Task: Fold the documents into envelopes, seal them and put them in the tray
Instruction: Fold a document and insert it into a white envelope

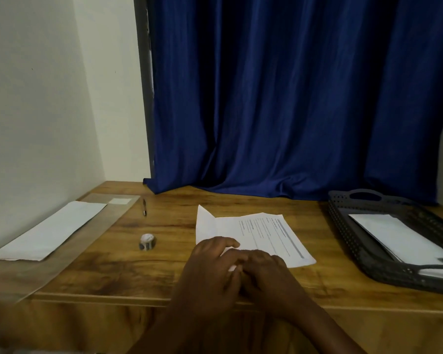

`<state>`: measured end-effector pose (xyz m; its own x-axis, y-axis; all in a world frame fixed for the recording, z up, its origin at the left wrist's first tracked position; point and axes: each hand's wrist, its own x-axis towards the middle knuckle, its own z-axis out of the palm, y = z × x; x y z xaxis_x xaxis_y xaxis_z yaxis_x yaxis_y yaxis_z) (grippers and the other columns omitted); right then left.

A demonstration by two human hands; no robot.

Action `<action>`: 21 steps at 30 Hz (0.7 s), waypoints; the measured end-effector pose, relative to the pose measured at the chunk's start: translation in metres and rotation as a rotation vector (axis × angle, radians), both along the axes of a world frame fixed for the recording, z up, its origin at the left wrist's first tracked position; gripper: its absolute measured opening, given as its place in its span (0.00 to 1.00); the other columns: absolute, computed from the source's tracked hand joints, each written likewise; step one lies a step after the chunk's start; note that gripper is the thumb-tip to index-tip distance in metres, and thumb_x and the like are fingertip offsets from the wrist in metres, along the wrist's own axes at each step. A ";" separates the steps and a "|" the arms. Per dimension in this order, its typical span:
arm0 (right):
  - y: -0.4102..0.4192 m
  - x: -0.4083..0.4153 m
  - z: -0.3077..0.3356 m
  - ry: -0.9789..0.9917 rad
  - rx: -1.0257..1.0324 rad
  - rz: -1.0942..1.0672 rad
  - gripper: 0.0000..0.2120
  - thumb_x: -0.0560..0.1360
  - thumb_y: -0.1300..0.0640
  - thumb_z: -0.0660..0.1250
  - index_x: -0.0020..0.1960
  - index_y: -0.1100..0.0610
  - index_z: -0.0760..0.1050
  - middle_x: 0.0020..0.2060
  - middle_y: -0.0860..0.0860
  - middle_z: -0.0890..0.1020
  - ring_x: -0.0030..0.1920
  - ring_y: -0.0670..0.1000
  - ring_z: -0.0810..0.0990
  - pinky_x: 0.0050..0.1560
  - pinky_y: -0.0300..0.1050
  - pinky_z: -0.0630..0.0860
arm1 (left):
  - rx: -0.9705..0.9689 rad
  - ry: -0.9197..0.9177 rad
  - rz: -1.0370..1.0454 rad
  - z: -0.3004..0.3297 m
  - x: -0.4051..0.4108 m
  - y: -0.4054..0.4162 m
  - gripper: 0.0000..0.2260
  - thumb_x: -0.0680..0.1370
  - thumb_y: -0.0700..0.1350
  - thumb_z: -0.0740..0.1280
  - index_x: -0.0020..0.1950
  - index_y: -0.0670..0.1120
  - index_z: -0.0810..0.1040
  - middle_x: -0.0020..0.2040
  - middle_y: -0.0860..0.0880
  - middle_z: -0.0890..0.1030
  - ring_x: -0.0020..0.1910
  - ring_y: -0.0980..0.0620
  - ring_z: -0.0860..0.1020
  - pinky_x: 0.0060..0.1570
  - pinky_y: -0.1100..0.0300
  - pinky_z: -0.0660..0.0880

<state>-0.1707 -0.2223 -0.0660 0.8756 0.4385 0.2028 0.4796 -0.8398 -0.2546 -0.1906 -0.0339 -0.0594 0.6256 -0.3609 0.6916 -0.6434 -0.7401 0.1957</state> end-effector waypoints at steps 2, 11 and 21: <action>-0.001 -0.008 -0.002 -0.022 -0.009 0.011 0.22 0.80 0.41 0.51 0.70 0.40 0.70 0.73 0.40 0.69 0.72 0.44 0.66 0.71 0.49 0.62 | 0.014 0.053 0.084 0.005 0.006 -0.007 0.16 0.78 0.54 0.63 0.65 0.57 0.78 0.70 0.55 0.75 0.72 0.57 0.66 0.73 0.54 0.62; 0.003 -0.001 0.025 0.047 0.187 -0.056 0.16 0.82 0.45 0.60 0.68 0.43 0.76 0.68 0.40 0.77 0.61 0.38 0.73 0.65 0.40 0.69 | 0.384 0.532 0.395 0.012 0.045 0.011 0.29 0.82 0.64 0.54 0.81 0.54 0.57 0.83 0.48 0.54 0.82 0.45 0.49 0.78 0.38 0.46; 0.050 0.048 0.010 0.180 0.001 -0.066 0.27 0.85 0.42 0.45 0.82 0.47 0.52 0.82 0.47 0.52 0.82 0.49 0.47 0.79 0.54 0.42 | 0.463 0.628 0.392 -0.011 0.050 0.019 0.43 0.72 0.74 0.28 0.83 0.55 0.42 0.84 0.49 0.43 0.82 0.46 0.41 0.78 0.40 0.41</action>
<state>-0.1225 -0.1727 -0.0558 0.9245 0.3790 0.0402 0.3701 -0.8676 -0.3321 -0.1404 -0.0148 -0.0708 0.9798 -0.1995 0.0142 -0.1999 -0.9784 0.0532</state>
